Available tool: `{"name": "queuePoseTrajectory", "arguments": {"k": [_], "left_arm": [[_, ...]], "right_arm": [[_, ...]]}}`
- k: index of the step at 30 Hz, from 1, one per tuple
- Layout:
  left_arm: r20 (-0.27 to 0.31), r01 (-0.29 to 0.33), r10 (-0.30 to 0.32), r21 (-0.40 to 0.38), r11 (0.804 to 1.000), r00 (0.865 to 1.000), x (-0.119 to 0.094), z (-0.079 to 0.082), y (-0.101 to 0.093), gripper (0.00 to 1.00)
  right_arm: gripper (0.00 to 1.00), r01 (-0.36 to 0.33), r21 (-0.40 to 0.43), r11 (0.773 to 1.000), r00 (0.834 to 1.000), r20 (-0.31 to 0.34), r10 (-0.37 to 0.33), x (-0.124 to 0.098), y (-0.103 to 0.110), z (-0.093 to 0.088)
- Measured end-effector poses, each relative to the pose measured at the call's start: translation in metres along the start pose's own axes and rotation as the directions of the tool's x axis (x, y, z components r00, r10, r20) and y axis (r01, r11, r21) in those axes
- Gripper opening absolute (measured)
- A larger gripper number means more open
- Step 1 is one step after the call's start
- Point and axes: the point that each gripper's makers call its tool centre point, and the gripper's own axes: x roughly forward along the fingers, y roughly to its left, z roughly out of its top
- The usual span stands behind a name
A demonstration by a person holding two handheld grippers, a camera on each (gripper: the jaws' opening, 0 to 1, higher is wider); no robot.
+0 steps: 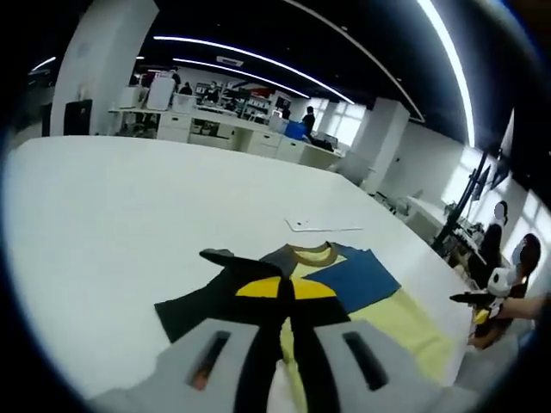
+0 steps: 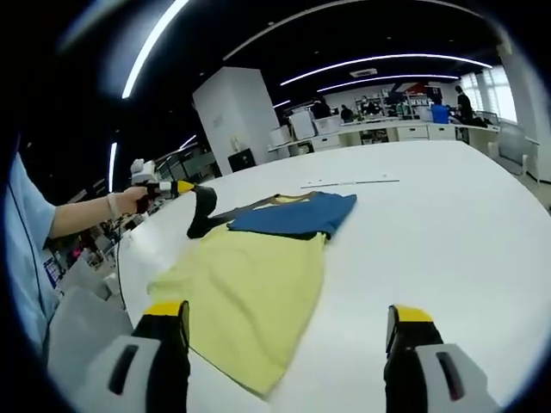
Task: Fold the garment on the visible template until the final outline fits inside the template.
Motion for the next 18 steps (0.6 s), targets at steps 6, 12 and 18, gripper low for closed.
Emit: {"name": "queuePoseTrajectory", "arguments": {"k": [6, 12, 18], "left_arm": [[-0.003, 0.068, -0.068, -0.002, 0.998, 0.998, 0.029, 0.0, -0.031, 0.0], [-0.012, 0.121, -0.121, -0.006, 0.993, 0.993, 0.052, -0.003, -0.054, 0.0], [-0.003, 0.174, -0.174, -0.019, 0.985, 0.985, 0.071, -0.005, -0.079, 0.0]], "right_arm": [[0.96, 0.001, 0.014, 1.0, 1.0, 0.002, -0.001, 0.002, 0.0, -0.004], [0.95, 0.007, 0.038, 0.999, 1.0, 0.013, -0.007, -0.001, -0.002, -0.007], [0.95, 0.02, 0.051, 0.999, 1.0, 0.018, -0.021, -0.005, -0.005, -0.011]]}}
